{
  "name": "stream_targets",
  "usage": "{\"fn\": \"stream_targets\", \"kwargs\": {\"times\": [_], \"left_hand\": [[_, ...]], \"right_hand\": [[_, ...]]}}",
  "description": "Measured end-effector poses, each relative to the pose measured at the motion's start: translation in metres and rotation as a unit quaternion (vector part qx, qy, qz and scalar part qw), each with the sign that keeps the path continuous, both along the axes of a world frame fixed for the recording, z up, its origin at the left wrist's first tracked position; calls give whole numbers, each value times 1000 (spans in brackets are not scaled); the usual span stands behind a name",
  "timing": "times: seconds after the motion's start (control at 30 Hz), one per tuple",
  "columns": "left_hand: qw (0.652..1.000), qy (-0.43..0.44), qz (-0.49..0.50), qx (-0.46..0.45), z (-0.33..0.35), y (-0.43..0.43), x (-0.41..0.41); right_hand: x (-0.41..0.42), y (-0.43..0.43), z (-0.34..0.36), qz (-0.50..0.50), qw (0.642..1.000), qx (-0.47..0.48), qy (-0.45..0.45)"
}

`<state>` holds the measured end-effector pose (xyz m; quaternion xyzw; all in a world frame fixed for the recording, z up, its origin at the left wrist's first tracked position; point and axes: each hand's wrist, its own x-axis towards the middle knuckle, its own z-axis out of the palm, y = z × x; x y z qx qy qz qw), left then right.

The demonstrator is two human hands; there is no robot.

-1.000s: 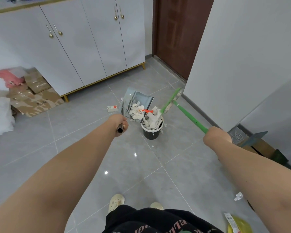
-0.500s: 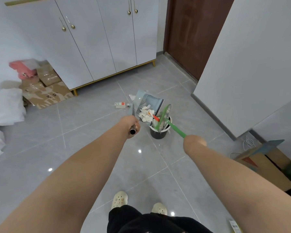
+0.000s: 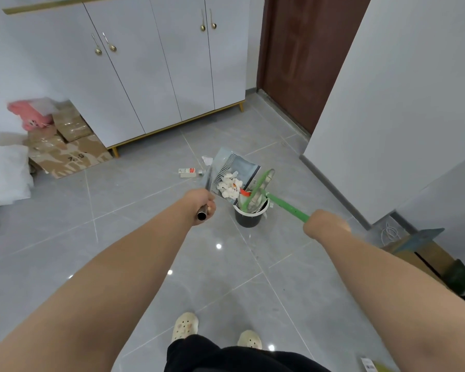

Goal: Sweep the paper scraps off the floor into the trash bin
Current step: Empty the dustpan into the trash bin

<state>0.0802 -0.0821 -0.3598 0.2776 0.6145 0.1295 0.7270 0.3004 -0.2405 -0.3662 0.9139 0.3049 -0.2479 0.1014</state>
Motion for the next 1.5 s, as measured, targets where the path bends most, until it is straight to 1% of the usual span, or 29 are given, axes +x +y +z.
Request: {"fn": "stream_targets", "kwargs": {"times": [0.13,0.27,0.4,0.6,0.67,0.73,0.83,1.0,1.03,1.1,1.2,1.3,1.4,1.5], "left_hand": [[1000,8,-17,7,3,-2,5],[1000,-1,-24,13,8,-2,13],[999,-40,0,3,16,-7,19],[993,-102,53,-12,17,-14,29],[992,-114,58,-20,14,-15,34],[992,-112,55,-26,12,-15,35],[994,-91,49,-22,12,-18,39],[999,-52,14,9,9,-21,45],[999,-40,2,9,8,-21,44],[999,-35,11,-9,7,-20,42],[1000,-7,5,18,0,-18,34],[1000,-1,15,16,-4,-14,30],[999,-9,7,34,-6,-12,31],[1000,-20,2,15,-3,-11,31]], "right_hand": [[20,-12,18,-24,999,20,16],[31,-26,25,-108,988,72,87],[32,-37,22,-182,966,121,140],[14,-40,22,-234,946,154,161],[6,-38,16,-224,946,166,163],[-5,-35,10,-184,960,158,142],[-23,-37,-2,-125,980,110,106],[-38,-49,-29,-90,993,53,61],[-38,-50,-32,-83,994,43,53],[-35,-51,-36,-72,996,30,40],[-29,-52,-35,-60,998,9,25],[-24,-50,-35,-61,998,2,30],[-22,-47,-33,-46,998,-1,31],[-21,-42,-29,-30,999,-1,17]]}}
